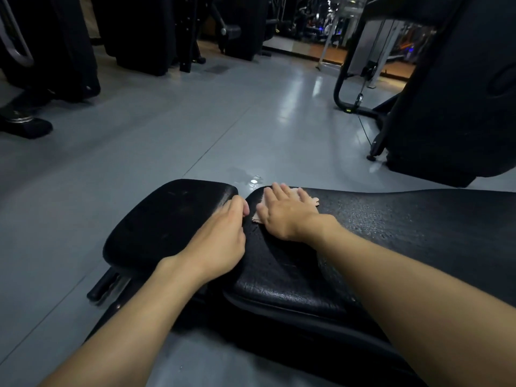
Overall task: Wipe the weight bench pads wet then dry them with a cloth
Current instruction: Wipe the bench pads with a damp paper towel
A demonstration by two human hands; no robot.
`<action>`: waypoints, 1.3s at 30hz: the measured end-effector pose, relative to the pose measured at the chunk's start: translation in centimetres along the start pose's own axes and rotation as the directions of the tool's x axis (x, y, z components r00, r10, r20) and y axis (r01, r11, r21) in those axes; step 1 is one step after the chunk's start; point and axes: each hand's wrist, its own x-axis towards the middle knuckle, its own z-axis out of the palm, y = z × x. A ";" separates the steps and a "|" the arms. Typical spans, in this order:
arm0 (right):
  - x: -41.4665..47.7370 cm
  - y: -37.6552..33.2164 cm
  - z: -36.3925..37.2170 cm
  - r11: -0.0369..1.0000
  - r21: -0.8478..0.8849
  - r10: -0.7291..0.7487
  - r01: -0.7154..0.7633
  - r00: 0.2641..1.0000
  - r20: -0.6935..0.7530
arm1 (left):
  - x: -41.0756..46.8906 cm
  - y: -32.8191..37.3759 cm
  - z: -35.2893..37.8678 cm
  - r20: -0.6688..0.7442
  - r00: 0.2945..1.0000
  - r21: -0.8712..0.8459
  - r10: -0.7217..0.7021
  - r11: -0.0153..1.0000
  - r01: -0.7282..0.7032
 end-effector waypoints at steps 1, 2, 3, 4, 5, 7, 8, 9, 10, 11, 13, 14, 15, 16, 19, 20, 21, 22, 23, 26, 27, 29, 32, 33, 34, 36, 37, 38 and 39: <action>0.3 0.2 0.2 1.000 -0.003 0.002 -0.002 1.000 0.000 | 0.2 0.3 0.1 0.008 1.000 0.024 0.000 1.000 0.000; 0.8 0.6 0.3 1.000 -0.007 0.000 0.000 1.000 0.002 | 0.3 0.7 0.3 0.014 1.000 0.042 0.000 0.999 -0.001; 1.2 1.1 0.1 1.000 -0.004 -0.002 0.002 1.000 0.007 | 0.4 1.1 0.4 0.026 1.000 0.066 -0.003 0.998 0.001; 1.5 1.6 -0.1 1.000 0.001 0.000 0.000 1.000 0.015 | 0.5 1.5 0.5 0.040 0.999 0.097 0.000 0.995 -0.004; 1.6 2.1 -0.2 1.000 0.004 0.001 -0.001 1.000 0.019 | 0.7 2.0 0.7 0.062 0.998 0.133 0.003 0.991 -0.011; 1.4 2.9 -0.3 1.000 0.006 -0.010 0.010 1.000 0.007 | 1.0 2.9 1.1 0.100 0.995 0.178 0.004 0.984 -0.022; 1.1 3.4 -0.2 1.000 0.001 -0.013 0.013 1.000 -0.007 | 1.2 3.3 1.4 0.116 0.993 0.187 0.003 0.982 -0.025; 0.7 4.2 -0.3 1.000 -0.006 -0.009 0.009 1.000 -0.022 | 1.4 3.8 1.6 0.131 0.991 0.196 0.005 0.980 -0.031; 0.2 5.2 -0.4 1.000 -0.014 0.005 -0.005 0.999 -0.033 | 1.6 4.3 1.8 0.144 0.990 0.202 0.012 0.979 -0.041; -0.4 6.4 -0.7 0.999 -0.020 0.026 -0.027 0.999 -0.038 | 1.8 4.8 2.1 0.157 0.987 0.203 0.016 0.978 -0.048; -1.9 9.6 -1.3 0.996 -0.025 0.081 -0.082 0.996 -0.044 | 2.0 6.1 2.7 0.182 0.983 0.189 0.038 0.979 -0.073; -2.8 11.4 -1.6 0.993 -0.026 0.111 -0.112 0.993 -0.045 | 2.0 6.8 3.1 0.197 0.979 0.182 0.053 0.979 -0.090; -3.7 13.2 -1.8 0.989 -0.029 0.141 -0.143 0.989 -0.043 | 2.1 7.6 3.5 0.216 0.974 0.180 0.068 0.978 -0.108; -4.5 15.0 -2.0 0.984 -0.033 0.171 -0.172 0.984 -0.041 | 2.3 8.6 4.0 0.237 0.968 0.182 0.083 0.975 -0.129; -6.7 19.7 -2.5 0.967 -0.045 0.248 -0.250 0.967 -0.053 | 3.3 12.1 6.1 0.305 0.941 0.195 0.143 0.958 -0.209; -7.4 21.1 -2.7 0.961 -0.052 0.267 -0.270 0.962 -0.058 | 3.7 13.5 6.8 0.329 0.929 0.197 0.170 0.950 -0.244; -7.9 22.3 -2.8 0.956 -0.056 0.286 -0.289 0.956 -0.057 | 4.1 15.0 7.5 0.353 0.915 0.201 0.198 0.939 -0.280; -8.5 23.4 -2.9 0.949 -0.060 0.306 -0.309 0.951 -0.051 | 4.4 16.4 8.2 0.377 0.899 0.207 0.221 0.926 -0.315; -9.1 24.6 -3.1 0.941 -0.059 0.331 -0.334 0.942 -0.047 | 4.8 17.9 8.9 0.403 0.882 0.214 0.243 0.912 -0.349; -10.5 27.7 -3.7 0.920 -0.044 0.389 -0.390 0.921 -0.037 | 6.2 21.3 10.4 0.474 0.839 0.214 0.268 0.889 -0.405; -11.0 29.0 -3.8 0.911 -0.036 0.411 -0.412 0.911 -0.037 | 6.8 22.5 10.9 0.499 0.823 0.208 0.271 0.884 -0.418; -12.2 31.4 -4.2 0.887 -0.020 0.459 -0.460 0.887 -0.040 | 7.6 25.0 12.0 0.552 0.794 0.195 0.255 0.886 -0.420; -14.2 35.0 -4.8 0.847 -0.010 0.530 -0.531 0.846 -0.055 | 8.1 27.6 13.7 0.628 0.756 0.218 0.182 0.892 -0.396; -14.9 36.1 -5.1 0.837 -0.007 0.546 -0.548 0.835 -0.064 | 8.3 28.0 14.0 0.640 0.751 0.229 0.163 0.892 -0.389; -15.6 36.9 -5.3 0.826 -0.001 0.562 -0.563 0.824 -0.069 | 8.4 28.1 14.2 0.645 0.750 0.237 0.147 0.894 -0.380; -17.0 38.6 -5.8 0.799 0.015 0.600 -0.601 0.796 -0.084 | 8.7 28.1 14.3 0.649 0.750 0.253 0.129 0.893 -0.373; -17.6 39.3 -6.0 0.785 0.023 0.619 -0.619 0.780 -0.090 | 8.9 28.0 14.3 0.652 0.749 0.261 0.119 0.892 -0.370; -18.3 40.0 -6.1 0.769 0.029 0.638 -0.638 0.765 -0.093 | 9.0 28.0 14.4 0.654 0.749 0.267 0.110 0.892 -0.364; -19.0 40.7 -6.3 0.751 0.035 0.659 -0.659 0.746 -0.095 | 9.1 28.0 14.4 0.653 0.750 0.273 0.103 0.892 -0.361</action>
